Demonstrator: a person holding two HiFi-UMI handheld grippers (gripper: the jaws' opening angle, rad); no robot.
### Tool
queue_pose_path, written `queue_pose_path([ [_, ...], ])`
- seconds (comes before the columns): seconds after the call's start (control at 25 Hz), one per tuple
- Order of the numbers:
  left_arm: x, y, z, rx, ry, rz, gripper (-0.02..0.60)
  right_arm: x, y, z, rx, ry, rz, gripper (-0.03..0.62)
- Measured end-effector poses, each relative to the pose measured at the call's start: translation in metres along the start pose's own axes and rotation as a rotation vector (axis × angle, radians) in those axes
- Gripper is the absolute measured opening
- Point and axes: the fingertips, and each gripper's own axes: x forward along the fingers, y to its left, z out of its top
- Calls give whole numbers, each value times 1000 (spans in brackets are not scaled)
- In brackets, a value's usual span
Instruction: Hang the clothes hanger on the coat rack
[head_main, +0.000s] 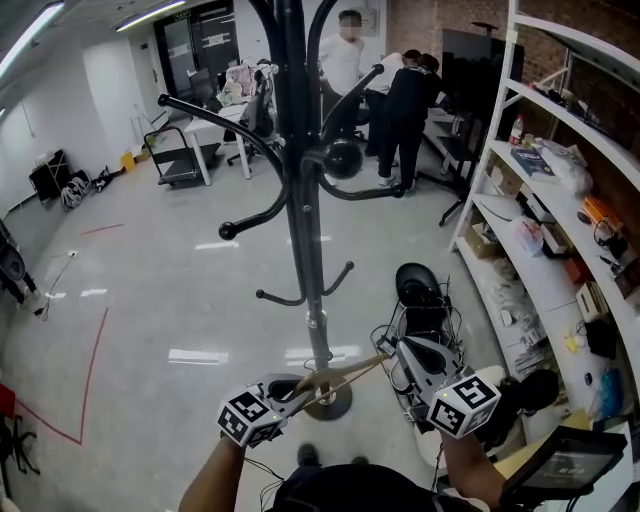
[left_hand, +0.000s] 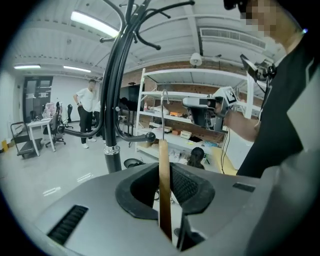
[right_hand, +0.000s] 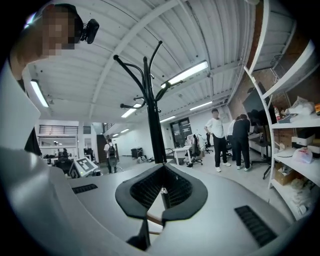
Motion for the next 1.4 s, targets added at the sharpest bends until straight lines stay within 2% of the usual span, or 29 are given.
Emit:
queue_pose_path([
  [0.16,1,18,-4,-16,17,-43,52,12,-3,2,23,-4,-27,6],
  [0.28,3,30,0,16,23,-64,52,24,-9,-1,23,0,-57,6],
  [0.64,31,61,-29,29,104,-106,52,38,-20,-8,26,14,-118,6],
  [0.88,55,71,-30,27,99,-136,52,40,-24,-11,25,25,-141,6],
  [1.16,71,84,-38,21,115,-118,52,38,-35,-14,30,31,-165,6],
  [1.4,79,87,-43,39,122,-143,52,44,-40,-18,35,36,-159,6],
])
